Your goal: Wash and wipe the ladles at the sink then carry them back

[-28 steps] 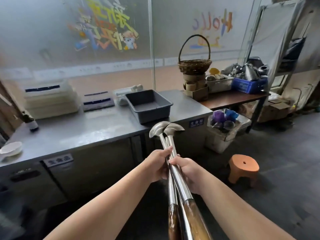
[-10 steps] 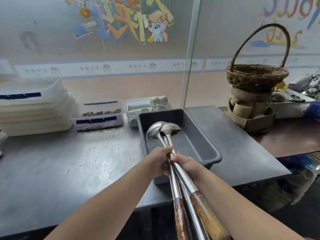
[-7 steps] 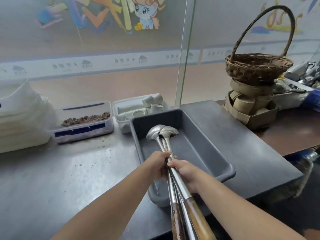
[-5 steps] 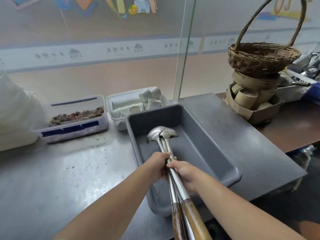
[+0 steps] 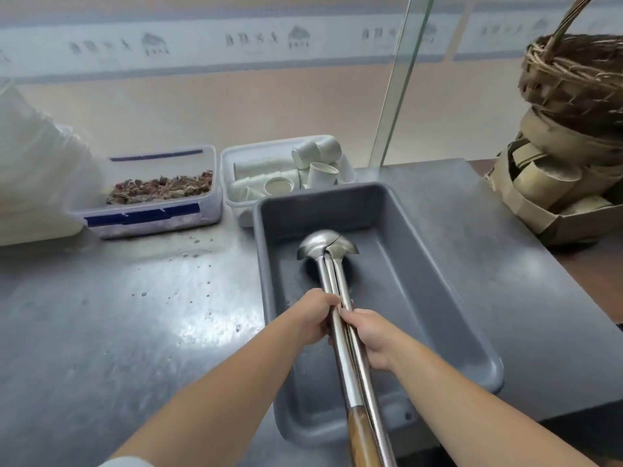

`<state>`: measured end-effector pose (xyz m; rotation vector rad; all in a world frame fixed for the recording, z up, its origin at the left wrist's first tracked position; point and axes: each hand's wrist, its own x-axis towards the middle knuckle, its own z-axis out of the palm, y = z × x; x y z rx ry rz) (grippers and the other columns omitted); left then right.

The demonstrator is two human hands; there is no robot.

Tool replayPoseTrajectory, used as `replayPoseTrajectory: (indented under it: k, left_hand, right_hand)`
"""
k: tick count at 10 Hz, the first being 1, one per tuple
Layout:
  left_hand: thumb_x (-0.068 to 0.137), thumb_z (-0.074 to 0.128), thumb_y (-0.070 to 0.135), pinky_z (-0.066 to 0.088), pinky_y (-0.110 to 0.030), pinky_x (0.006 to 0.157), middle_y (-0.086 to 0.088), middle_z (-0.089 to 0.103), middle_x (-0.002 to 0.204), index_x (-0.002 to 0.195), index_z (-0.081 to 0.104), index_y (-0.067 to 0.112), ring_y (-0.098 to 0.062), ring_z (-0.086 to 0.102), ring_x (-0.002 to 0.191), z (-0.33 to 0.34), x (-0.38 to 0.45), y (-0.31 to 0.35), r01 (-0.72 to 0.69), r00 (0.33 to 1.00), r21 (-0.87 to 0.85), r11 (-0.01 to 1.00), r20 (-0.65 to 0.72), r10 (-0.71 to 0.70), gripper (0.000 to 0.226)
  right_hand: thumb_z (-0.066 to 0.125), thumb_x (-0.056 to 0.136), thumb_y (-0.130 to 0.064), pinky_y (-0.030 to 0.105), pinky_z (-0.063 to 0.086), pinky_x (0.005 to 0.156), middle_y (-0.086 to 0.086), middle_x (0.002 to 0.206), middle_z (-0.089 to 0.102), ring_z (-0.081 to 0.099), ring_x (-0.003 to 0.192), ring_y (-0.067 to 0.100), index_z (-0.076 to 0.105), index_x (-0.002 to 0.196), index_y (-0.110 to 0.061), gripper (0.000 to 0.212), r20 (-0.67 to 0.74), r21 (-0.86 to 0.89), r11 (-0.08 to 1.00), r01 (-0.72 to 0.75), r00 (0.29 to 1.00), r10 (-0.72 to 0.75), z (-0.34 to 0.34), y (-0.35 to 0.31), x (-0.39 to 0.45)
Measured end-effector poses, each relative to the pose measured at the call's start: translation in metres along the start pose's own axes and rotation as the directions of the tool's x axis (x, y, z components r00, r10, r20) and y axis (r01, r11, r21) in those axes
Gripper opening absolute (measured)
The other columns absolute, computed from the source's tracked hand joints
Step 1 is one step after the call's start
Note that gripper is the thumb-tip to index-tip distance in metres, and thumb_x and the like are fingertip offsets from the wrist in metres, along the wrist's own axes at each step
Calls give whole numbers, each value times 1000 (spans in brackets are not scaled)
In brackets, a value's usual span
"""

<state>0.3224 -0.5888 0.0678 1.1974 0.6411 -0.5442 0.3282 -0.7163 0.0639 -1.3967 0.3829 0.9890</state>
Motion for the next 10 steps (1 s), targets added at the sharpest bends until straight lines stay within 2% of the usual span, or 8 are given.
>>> replayPoseTrajectory:
  k: [1,2,4,6,7,8,9,10]
  left_hand:
    - [97,43,1,57,-37,70,-19,61,85,98,58,-5,-29,63,75,-3,14,3,-35,999,-53,998,-31,33,15]
    - [98,44,0,56,-31,61,-14,59,75,86,54,2,-24,62,66,-3,18,10,-62,998,-67,996,-35,59,15]
    - [96,43,-5,49,-37,51,-15,54,65,95,46,3,-26,50,52,-8,28,17,-105,994,-110,988,-38,102,9]
    - [97,49,1,57,-37,58,-14,63,75,100,50,2,-23,60,58,-11,37,19,-113,984,-43,993,-141,106,3]
    - [98,52,13,60,-39,72,-12,66,88,101,54,3,-19,66,67,-12,43,16,-107,970,61,992,-214,117,10]
    - [97,50,40,51,-41,82,-9,59,111,132,46,8,-23,61,94,-7,38,15,-14,945,358,934,-300,129,47]
    - [98,46,47,35,-38,102,-8,34,152,151,24,12,-26,39,135,-2,28,12,0,921,547,837,-327,214,68]
    - [99,47,43,32,-29,92,-7,36,145,142,33,13,-19,40,120,6,3,8,-104,891,668,737,-266,367,54]
  right_hand:
    - [52,101,-25,36,54,63,12,74,69,67,64,23,64,102,-2,26,7,-75,997,-5,1000,6,-11,-7,14]
    - [52,101,-25,34,55,62,12,77,70,68,67,23,64,103,-1,27,12,-111,994,0,1000,1,-17,-15,23]
    - [45,102,-32,42,56,89,10,88,75,70,77,21,68,112,-5,37,15,-169,984,60,998,-58,-24,-32,44]
    - [46,101,-31,36,58,65,20,91,72,68,70,24,61,112,0,37,-39,-263,964,50,997,-62,-26,-42,52]
    - [47,98,-37,29,51,55,11,92,68,64,67,20,59,115,-4,40,-96,-320,945,69,990,-105,-27,-38,56]
    - [45,96,-50,36,56,78,6,112,63,65,92,22,54,121,-9,49,-104,-407,912,49,990,-99,-29,-41,53]
    - [41,96,-57,37,42,100,2,126,56,59,108,18,45,138,-12,62,-65,-471,880,60,993,-102,-35,-43,49]
    - [42,94,-62,41,31,111,3,156,32,33,141,24,25,153,-17,77,-68,-632,767,107,979,-193,-39,-38,36]
